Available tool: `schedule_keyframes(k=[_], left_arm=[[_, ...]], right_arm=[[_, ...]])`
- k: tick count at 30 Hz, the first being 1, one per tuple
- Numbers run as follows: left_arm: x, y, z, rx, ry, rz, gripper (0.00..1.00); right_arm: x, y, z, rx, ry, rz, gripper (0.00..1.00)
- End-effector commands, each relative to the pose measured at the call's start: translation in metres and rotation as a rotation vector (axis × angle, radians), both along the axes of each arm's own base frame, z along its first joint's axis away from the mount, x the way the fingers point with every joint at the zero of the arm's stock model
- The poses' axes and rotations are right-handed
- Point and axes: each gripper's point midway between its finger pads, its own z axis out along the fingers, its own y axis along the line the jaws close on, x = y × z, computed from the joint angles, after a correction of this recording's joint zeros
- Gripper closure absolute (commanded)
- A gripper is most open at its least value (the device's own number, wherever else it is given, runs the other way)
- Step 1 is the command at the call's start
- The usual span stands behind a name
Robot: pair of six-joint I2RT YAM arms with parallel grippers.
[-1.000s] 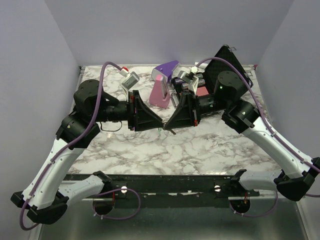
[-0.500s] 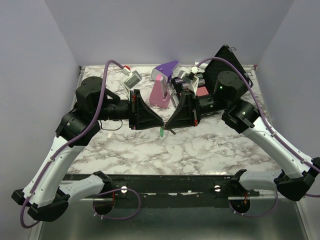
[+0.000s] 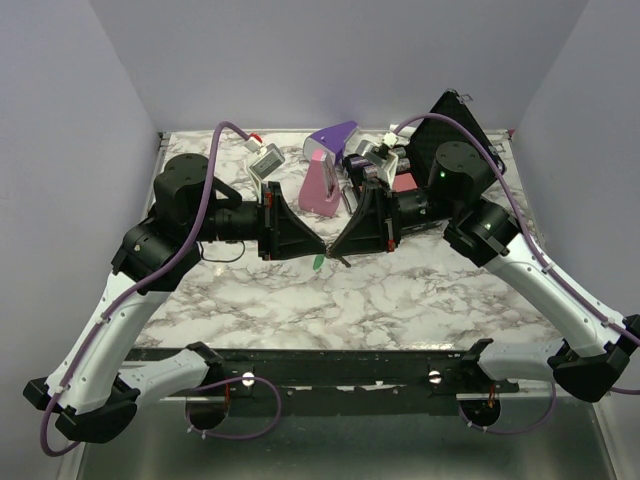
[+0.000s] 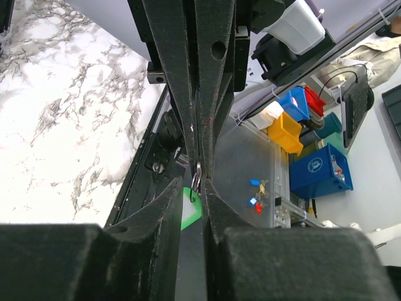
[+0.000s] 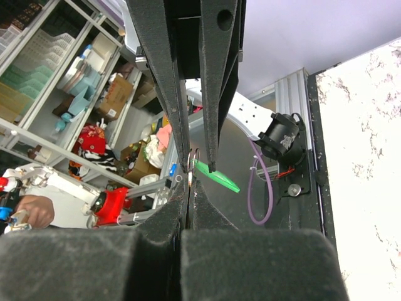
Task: Remove the keys from the keyring
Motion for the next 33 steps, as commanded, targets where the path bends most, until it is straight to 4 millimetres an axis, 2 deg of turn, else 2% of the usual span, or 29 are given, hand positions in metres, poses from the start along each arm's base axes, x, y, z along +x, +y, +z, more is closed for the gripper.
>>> schedule_keyframes(k=[1,7,11,13,17,19,25,31,33], left_arm=[[-0.002,0.002,0.010,-0.012,-0.043,0.006,0.78],[0.001,0.002,0.010,-0.009,-0.039,0.013,0.99],[0.001,0.002,0.012,-0.008,-0.035,0.020,1.00],[0.002,0.002,0.013,-0.012,-0.026,0.034,1.00],[0.009,0.002,0.019,-0.032,-0.001,0.090,1.00],[0.013,0.002,0.023,-0.046,0.014,0.125,1.00],[0.021,0.005,0.042,-0.131,0.030,0.206,1.00],[0.020,0.004,0.059,-0.191,0.047,0.206,1.00],[0.020,0.004,0.059,-0.190,0.046,0.200,1.00]], right_arm=[[0.000,0.000,0.016,0.045,-0.058,-0.009,0.99],[0.002,0.000,0.016,0.046,-0.061,-0.021,0.99],[0.003,0.001,0.017,0.052,-0.059,-0.032,0.98],[0.006,0.002,0.020,0.061,-0.065,-0.056,0.83],[0.013,0.002,0.027,0.093,-0.070,-0.118,0.59],[0.018,0.002,0.032,0.122,-0.070,-0.160,0.56],[0.039,-0.004,0.053,0.256,-0.016,-0.346,0.55],[0.036,-0.001,0.065,0.282,0.037,-0.308,0.54],[0.034,0.001,0.069,0.287,0.032,-0.287,0.57]])
